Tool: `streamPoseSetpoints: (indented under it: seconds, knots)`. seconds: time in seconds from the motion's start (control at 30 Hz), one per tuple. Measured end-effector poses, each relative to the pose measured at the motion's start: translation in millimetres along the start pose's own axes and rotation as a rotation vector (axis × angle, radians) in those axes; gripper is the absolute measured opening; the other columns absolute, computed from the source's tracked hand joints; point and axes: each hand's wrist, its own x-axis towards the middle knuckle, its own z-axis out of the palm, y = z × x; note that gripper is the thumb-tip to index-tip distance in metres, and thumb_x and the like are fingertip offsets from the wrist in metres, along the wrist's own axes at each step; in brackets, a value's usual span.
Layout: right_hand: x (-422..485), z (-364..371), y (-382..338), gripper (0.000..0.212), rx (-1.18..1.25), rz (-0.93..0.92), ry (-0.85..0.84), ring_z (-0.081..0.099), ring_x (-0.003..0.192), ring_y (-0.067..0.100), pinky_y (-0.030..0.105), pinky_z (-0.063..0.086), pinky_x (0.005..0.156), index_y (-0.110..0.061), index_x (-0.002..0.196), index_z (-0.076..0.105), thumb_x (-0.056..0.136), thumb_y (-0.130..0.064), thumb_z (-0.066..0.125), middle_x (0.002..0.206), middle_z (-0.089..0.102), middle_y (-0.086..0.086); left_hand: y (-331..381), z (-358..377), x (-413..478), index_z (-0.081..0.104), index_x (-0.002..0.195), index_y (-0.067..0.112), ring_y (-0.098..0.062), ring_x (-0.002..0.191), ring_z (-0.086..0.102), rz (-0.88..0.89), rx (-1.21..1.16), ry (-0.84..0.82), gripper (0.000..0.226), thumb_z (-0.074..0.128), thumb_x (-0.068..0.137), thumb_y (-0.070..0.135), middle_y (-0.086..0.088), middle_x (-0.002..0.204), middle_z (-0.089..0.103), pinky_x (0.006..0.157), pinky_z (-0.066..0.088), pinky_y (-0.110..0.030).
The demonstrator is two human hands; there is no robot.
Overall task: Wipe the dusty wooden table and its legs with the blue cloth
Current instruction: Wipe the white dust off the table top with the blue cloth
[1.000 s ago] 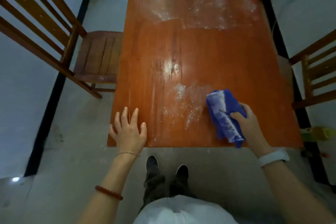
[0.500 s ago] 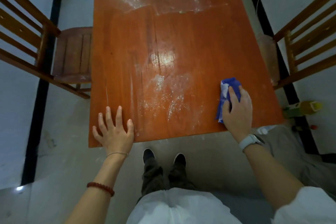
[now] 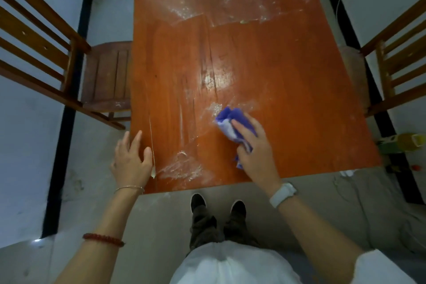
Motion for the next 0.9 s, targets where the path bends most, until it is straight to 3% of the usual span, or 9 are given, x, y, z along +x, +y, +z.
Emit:
streamPoseSetpoints:
  seconds: [0.1, 0.2, 0.3, 0.4, 0.47, 0.53, 0.63, 0.8, 0.9]
  knots:
    - [32, -66, 36, 0.053, -0.124, 0.19, 0.367, 0.033, 0.127, 0.016, -0.003, 0.02, 0.095, -0.01, 0.127, 0.051, 0.079, 0.011, 0.05, 0.143, 0.034, 0.016, 15, 13, -1, 0.027, 0.142, 0.027, -0.027, 0.142, 0.003, 0.01, 0.028, -0.069, 0.052, 0.041, 0.093, 0.036, -0.005, 0.154, 0.013, 0.111, 0.011, -0.057]
    - [61, -87, 70, 0.05, -0.266, 0.432, 0.485, 0.027, 0.135, 0.03, 0.021, 0.018, 0.109, -0.005, 0.132, 0.046, 0.083, 0.002, 0.048, 0.146, 0.029, 0.019, 23, 19, -3, 0.03, 0.14, 0.029, -0.028, 0.141, 0.005, -0.008, 0.034, -0.039, 0.049, 0.04, 0.093, 0.036, -0.005, 0.153, 0.015, 0.109, 0.012, -0.058]
    - [77, -38, 60, 0.052, -0.359, 0.35, 0.386, 0.028, 0.134, 0.036, 0.037, 0.021, 0.111, -0.006, 0.128, 0.051, 0.076, -0.004, 0.045, 0.144, 0.033, 0.021, 22, 16, 3, 0.041, 0.134, 0.029, -0.029, 0.138, 0.013, -0.039, 0.013, -0.003, 0.042, 0.041, 0.093, 0.034, -0.005, 0.149, 0.025, 0.107, 0.015, -0.058]
    - [56, 47, 5, 0.052, -0.235, -0.035, -0.081, 0.031, 0.133, 0.031, 0.04, 0.027, 0.112, -0.011, 0.125, 0.055, 0.076, 0.007, 0.049, 0.142, 0.038, 0.014, 17, 7, 13, 0.054, 0.124, 0.023, -0.032, 0.13, 0.028, -0.012, -0.029, 0.04, 0.034, 0.046, 0.092, 0.028, -0.009, 0.14, 0.04, 0.105, 0.025, -0.055]
    - [38, 71, -23, 0.055, -0.058, -0.133, -0.298, 0.032, 0.133, 0.026, 0.032, 0.027, 0.11, -0.014, 0.125, 0.056, 0.076, 0.011, 0.05, 0.142, 0.039, 0.011, 14, 0, 21, 0.057, 0.122, 0.017, -0.034, 0.125, 0.036, -0.001, -0.043, 0.074, 0.033, 0.049, 0.09, 0.022, -0.012, 0.136, 0.045, 0.103, 0.031, -0.054]
    - [43, 54, -26, 0.056, 0.05, -0.09, -0.228, 0.035, 0.131, 0.021, 0.022, 0.028, 0.108, -0.015, 0.125, 0.055, 0.076, 0.011, 0.049, 0.142, 0.039, 0.008, 15, -3, 27, 0.051, 0.128, 0.016, -0.032, 0.129, 0.034, -0.003, -0.032, 0.065, 0.038, 0.048, 0.09, 0.022, -0.012, 0.14, 0.04, 0.104, 0.03, -0.053]
    - [77, -4, 4, 0.053, -0.043, 0.026, 0.134, 0.04, 0.124, 0.019, 0.002, 0.023, 0.099, -0.011, 0.124, 0.056, 0.074, 0.008, 0.048, 0.138, 0.041, 0.012, 26, 1, 38, 0.04, 0.136, 0.019, -0.029, 0.136, 0.022, 0.053, -0.017, 0.023, 0.045, 0.045, 0.092, 0.027, -0.01, 0.148, 0.028, 0.109, 0.023, -0.053]
    - [124, -38, 55, 0.05, -0.283, 0.403, 0.411, 0.028, 0.134, 0.035, 0.037, 0.02, 0.112, -0.007, 0.13, 0.049, 0.08, 0.0, 0.047, 0.145, 0.031, 0.02, 36, 1, 54, 0.037, 0.138, 0.023, -0.027, 0.137, 0.017, 0.054, 0.033, -0.013, 0.046, 0.043, 0.093, 0.03, -0.005, 0.15, 0.026, 0.109, 0.02, -0.052]
    - [118, 28, 25, 0.053, -0.331, 0.149, 0.159, 0.032, 0.131, 0.038, 0.04, 0.022, 0.112, -0.007, 0.125, 0.054, 0.073, 0.003, 0.049, 0.141, 0.037, 0.02, 26, -2, 61, 0.042, 0.135, 0.022, -0.028, 0.134, 0.022, 0.111, 0.03, -0.013, 0.043, 0.044, 0.093, 0.028, -0.005, 0.147, 0.032, 0.109, 0.023, -0.048]
